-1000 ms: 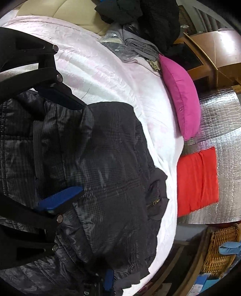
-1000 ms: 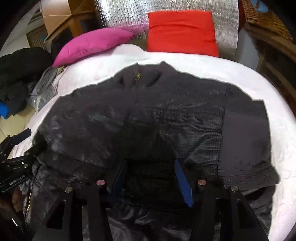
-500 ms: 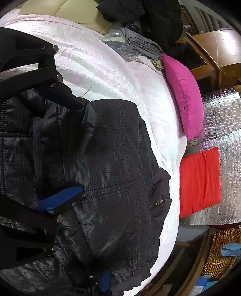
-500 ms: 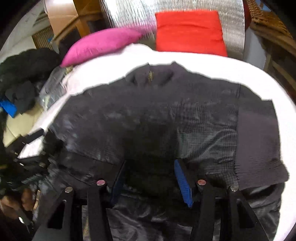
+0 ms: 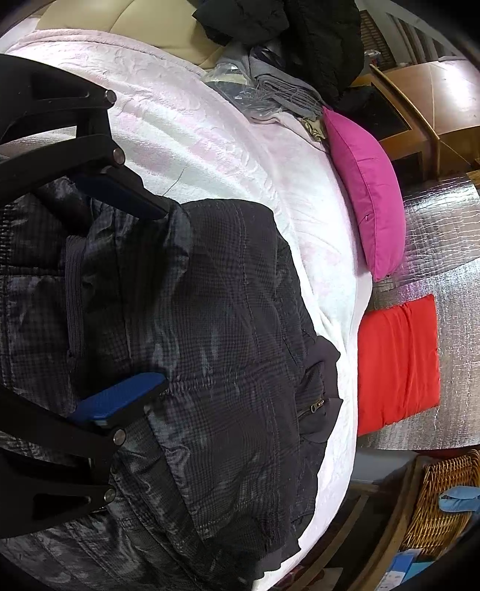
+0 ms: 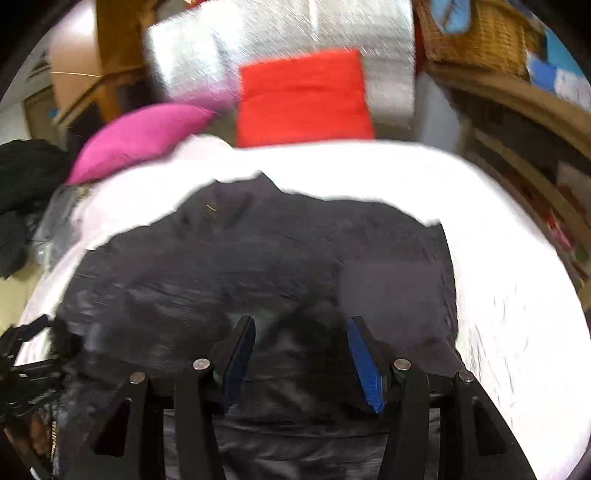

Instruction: Fold large clothes

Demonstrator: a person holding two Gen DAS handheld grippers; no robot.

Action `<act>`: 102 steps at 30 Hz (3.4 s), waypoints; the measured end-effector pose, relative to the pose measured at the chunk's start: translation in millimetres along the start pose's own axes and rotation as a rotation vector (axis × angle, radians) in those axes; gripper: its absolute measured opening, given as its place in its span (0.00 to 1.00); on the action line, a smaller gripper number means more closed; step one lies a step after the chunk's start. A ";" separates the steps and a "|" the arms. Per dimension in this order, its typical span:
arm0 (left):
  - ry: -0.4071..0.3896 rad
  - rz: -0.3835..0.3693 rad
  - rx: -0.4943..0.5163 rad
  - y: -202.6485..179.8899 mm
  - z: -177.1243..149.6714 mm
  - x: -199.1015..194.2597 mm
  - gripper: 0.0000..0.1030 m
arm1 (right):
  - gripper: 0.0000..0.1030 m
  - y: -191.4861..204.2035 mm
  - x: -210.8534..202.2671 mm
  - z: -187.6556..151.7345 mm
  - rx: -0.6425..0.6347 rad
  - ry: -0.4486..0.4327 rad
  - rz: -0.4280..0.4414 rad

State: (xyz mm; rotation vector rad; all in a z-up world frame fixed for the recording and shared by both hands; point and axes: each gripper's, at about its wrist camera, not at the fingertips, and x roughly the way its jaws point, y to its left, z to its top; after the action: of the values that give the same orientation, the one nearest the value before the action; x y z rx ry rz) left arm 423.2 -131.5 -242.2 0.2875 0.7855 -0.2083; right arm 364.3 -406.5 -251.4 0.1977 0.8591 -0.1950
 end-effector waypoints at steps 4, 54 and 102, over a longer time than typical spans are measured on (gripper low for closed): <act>0.007 0.003 0.004 -0.8 -0.8 2.2 0.83 | 0.55 3.8 14.8 -5.3 -0.061 0.041 -0.029; 0.128 -0.020 -0.316 96.1 -212.7 -144.9 0.83 | 0.74 -112.3 -168.4 -230.1 0.253 0.093 0.190; 0.137 -0.286 -0.330 78.0 -240.8 -142.7 0.16 | 0.41 -54.4 -143.4 -251.2 0.146 0.240 0.247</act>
State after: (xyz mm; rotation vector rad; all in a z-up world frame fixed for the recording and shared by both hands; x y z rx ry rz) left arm 187.6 32.4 -287.4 -0.1252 0.9809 -0.3250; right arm 76.2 -383.3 -306.9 0.4683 1.0506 -0.0015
